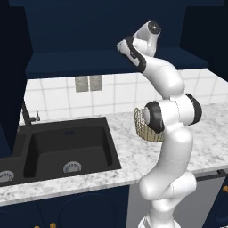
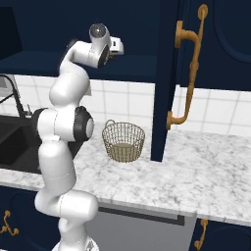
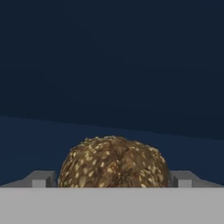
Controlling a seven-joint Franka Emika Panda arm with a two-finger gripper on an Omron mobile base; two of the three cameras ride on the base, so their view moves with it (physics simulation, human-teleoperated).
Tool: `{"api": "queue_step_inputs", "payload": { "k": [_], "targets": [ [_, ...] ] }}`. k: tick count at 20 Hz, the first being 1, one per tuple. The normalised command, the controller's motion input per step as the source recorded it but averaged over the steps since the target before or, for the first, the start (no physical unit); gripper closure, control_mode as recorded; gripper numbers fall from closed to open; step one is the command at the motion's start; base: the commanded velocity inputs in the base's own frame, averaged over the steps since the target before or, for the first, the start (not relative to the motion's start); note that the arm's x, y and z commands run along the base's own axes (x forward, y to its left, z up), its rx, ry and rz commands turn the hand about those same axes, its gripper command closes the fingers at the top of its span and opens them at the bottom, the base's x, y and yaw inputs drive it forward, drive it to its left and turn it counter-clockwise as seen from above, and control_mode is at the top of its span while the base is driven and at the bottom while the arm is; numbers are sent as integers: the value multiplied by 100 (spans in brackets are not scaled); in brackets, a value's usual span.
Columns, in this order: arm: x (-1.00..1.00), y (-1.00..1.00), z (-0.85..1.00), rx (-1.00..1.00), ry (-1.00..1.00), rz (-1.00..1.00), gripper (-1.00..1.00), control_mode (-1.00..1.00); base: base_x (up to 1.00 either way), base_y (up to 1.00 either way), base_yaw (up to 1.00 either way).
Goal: Open the cabinet, pick up the bread from the cabinet and place it in the basket. Then move the basket to the dining counter.
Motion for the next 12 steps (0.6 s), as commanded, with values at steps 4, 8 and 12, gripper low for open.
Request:
{"api": "queue_step_inputs", "payload": {
  "k": [4, 8, 12],
  "targets": [
    [26, 0, -7, 0, -2, 0, 100, -100, 0, 0, 0],
    [-78, -14, -9, 0, -6, 0, 100, -100, 0, 0, 0],
    [-100, -7, -1, 0, -6, 0, 100, -100, 0, 0, 0]
  ]
}}
